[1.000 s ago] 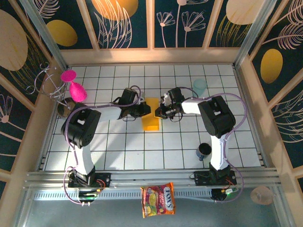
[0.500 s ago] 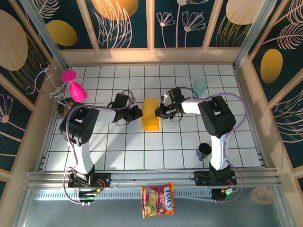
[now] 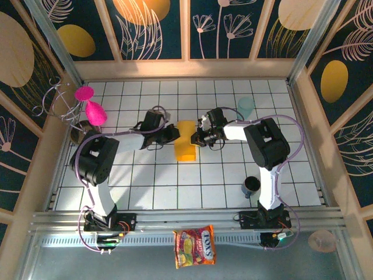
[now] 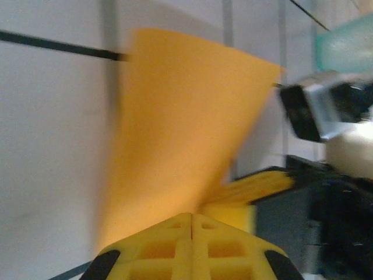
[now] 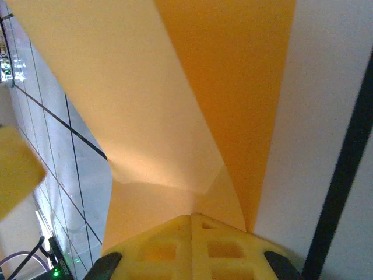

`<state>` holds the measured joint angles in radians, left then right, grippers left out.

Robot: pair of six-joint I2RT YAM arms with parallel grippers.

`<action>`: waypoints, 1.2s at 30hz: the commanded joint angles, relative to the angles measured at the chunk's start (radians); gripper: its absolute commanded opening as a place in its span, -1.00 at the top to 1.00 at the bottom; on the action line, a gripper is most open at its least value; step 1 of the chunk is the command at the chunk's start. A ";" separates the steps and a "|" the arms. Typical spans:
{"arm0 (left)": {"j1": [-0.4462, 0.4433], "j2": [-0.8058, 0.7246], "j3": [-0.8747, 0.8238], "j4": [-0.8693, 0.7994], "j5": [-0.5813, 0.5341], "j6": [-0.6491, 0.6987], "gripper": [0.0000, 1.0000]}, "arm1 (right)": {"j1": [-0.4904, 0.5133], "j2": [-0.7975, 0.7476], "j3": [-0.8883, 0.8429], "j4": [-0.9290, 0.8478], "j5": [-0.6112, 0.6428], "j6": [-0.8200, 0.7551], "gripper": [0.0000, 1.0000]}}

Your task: Fold a paper plane with a square sheet of paper (pick it up from the middle)

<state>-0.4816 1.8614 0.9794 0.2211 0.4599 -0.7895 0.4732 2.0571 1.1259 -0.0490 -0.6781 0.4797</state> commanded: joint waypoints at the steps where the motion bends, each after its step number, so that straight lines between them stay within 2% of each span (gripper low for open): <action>1: -0.026 0.089 0.066 0.030 0.034 -0.040 0.97 | -0.005 0.166 -0.085 -0.181 0.292 -0.048 1.00; 9: -0.002 0.192 0.098 0.007 0.018 -0.012 0.98 | -0.009 0.170 -0.090 -0.183 0.295 -0.053 1.00; 20: 0.179 0.109 -0.032 -0.061 -0.055 0.076 0.98 | -0.014 0.169 -0.087 -0.184 0.296 -0.054 1.00; 25: 0.168 0.034 -0.020 -0.041 -0.008 0.054 0.98 | -0.014 0.169 -0.082 -0.185 0.292 -0.055 1.00; 29: 0.092 -0.012 -0.013 -0.001 0.009 0.018 0.97 | -0.014 0.170 -0.084 -0.184 0.293 -0.055 1.00; 33: 0.019 0.051 0.048 0.059 0.046 -0.036 0.97 | -0.014 0.173 -0.085 -0.182 0.294 -0.057 1.00; 36: 0.006 0.127 0.099 0.075 0.058 -0.058 0.98 | -0.014 0.176 -0.085 -0.181 0.295 -0.056 1.00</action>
<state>-0.4786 1.9228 1.0328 0.2592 0.4927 -0.8059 0.4721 2.0579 1.1259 -0.0490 -0.6788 0.4763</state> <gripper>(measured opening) 0.059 0.052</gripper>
